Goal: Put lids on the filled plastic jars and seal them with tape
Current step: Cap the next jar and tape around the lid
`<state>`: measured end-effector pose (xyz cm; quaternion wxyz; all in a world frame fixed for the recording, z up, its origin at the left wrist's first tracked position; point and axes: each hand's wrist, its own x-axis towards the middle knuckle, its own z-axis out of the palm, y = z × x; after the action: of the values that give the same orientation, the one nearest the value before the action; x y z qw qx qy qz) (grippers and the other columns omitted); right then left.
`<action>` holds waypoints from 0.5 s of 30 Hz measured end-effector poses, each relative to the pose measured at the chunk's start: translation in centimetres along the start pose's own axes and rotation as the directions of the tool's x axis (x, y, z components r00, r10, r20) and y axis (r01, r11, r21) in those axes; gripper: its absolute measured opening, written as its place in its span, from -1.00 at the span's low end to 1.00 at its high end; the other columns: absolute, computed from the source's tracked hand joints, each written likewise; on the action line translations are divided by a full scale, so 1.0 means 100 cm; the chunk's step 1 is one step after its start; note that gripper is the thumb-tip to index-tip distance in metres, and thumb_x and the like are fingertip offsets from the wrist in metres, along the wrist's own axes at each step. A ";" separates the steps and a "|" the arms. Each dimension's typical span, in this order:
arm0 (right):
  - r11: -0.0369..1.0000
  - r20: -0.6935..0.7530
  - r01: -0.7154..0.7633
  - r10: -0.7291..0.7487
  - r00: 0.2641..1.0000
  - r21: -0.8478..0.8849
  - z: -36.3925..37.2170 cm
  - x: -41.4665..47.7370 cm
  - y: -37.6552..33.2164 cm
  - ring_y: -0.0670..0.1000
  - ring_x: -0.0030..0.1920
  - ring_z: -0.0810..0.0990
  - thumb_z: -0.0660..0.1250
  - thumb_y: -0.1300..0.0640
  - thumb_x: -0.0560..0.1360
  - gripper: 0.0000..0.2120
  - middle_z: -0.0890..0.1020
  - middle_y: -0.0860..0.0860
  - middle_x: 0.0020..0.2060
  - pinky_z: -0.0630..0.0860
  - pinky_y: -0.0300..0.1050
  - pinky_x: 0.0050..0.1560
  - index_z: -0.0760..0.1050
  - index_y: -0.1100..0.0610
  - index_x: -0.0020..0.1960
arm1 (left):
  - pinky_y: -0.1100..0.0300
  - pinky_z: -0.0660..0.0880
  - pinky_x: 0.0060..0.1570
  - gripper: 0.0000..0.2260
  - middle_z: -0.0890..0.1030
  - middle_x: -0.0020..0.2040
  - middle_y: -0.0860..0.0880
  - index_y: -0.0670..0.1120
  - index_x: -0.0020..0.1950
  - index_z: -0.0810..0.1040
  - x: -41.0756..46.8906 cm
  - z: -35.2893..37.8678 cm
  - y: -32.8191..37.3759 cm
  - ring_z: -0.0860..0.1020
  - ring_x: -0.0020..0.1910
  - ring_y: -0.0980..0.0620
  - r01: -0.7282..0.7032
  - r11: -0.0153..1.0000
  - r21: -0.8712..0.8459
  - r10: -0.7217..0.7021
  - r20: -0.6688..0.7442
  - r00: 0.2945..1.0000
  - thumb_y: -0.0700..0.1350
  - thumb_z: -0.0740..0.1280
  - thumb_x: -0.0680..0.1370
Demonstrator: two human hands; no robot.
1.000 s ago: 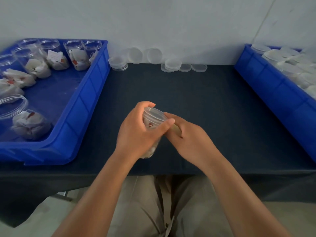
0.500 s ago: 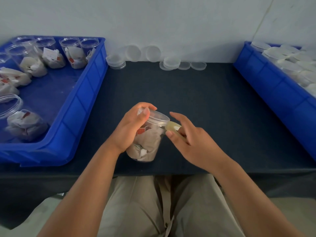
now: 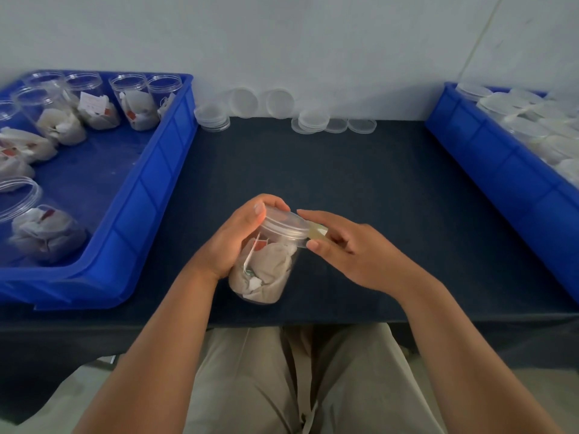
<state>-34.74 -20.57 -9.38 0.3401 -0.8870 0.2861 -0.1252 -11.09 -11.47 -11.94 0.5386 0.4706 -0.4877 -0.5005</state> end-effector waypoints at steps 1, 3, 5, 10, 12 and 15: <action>1.000 -0.018 -0.006 0.006 1.000 0.001 0.002 0.000 -0.002 -0.19 -0.25 0.57 0.04 -0.53 0.53 -0.39 0.61 -0.31 -0.18 0.48 -0.37 -0.20 0.22 -0.43 0.54 | -0.01 0.59 0.04 -0.46 0.63 0.15 -0.15 -0.04 0.28 0.58 0.001 0.002 -0.003 0.62 0.05 -0.11 0.016 0.998 -0.055 -0.015 0.020 1.000 0.38 0.33 0.58; 1.000 -0.065 -0.029 0.030 0.997 0.008 0.006 0.001 -0.007 -0.37 -0.16 0.56 0.06 -0.51 0.55 -0.39 0.53 -0.57 -0.15 0.42 -0.50 -0.14 0.26 -0.38 0.56 | 0.02 0.61 0.06 -0.42 0.64 0.18 -0.14 -0.03 0.31 0.60 0.003 0.005 -0.008 0.63 0.07 -0.10 0.048 0.991 -0.123 -0.047 0.015 0.999 0.41 0.33 0.55; 0.999 -0.093 -0.046 0.047 0.995 0.006 0.009 0.002 -0.011 -0.48 -0.12 0.51 0.07 -0.47 0.58 -0.42 0.46 -0.67 -0.15 0.38 -0.57 -0.12 0.31 -0.34 0.56 | -0.03 0.62 0.10 -0.31 0.64 0.21 -0.19 -0.01 0.42 0.55 0.003 0.007 -0.009 0.65 0.11 -0.15 0.061 0.995 -0.075 -0.062 -0.021 0.998 0.48 0.29 0.53; 0.993 -0.146 -0.105 0.096 0.985 -0.053 0.006 -0.005 -0.018 -0.42 -0.14 0.54 0.01 -0.50 0.55 -0.35 0.52 -0.60 -0.15 0.43 -0.47 -0.24 0.35 -0.31 0.55 | 0.40 0.54 -0.08 -0.57 0.67 0.05 0.23 0.20 0.30 0.54 -0.004 0.012 0.013 0.66 0.01 0.22 -0.032 0.880 0.474 0.199 -0.307 0.931 0.36 0.19 0.55; 0.988 -0.183 -0.130 0.114 0.976 -0.078 0.007 -0.008 -0.021 -0.38 -0.11 0.55 0.00 -0.49 0.56 -0.37 0.61 -0.46 0.04 0.45 -0.41 -0.24 0.37 -0.31 0.54 | 0.43 0.52 -0.15 -0.54 0.62 0.06 0.39 0.30 0.33 0.51 -0.009 0.021 0.019 0.61 0.05 0.34 0.034 0.833 0.552 0.162 -0.303 0.939 0.45 0.14 0.55; 0.990 -0.220 -0.104 0.080 0.972 -0.099 0.011 -0.012 -0.031 -0.31 -0.10 0.55 -0.09 -0.48 0.53 -0.31 0.65 -0.28 0.08 0.46 -0.41 -0.15 0.41 -0.28 0.53 | 0.36 0.45 -0.14 -0.14 0.52 0.05 0.39 0.31 0.51 0.22 -0.016 0.042 0.016 0.58 0.00 0.33 0.168 0.760 0.628 0.075 -0.341 0.937 0.72 0.14 0.31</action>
<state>-34.00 -17.40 -8.17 0.2632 -0.8714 0.3685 -0.1886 -15.16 -9.91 -10.09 0.4067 0.7201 -0.5158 -0.2235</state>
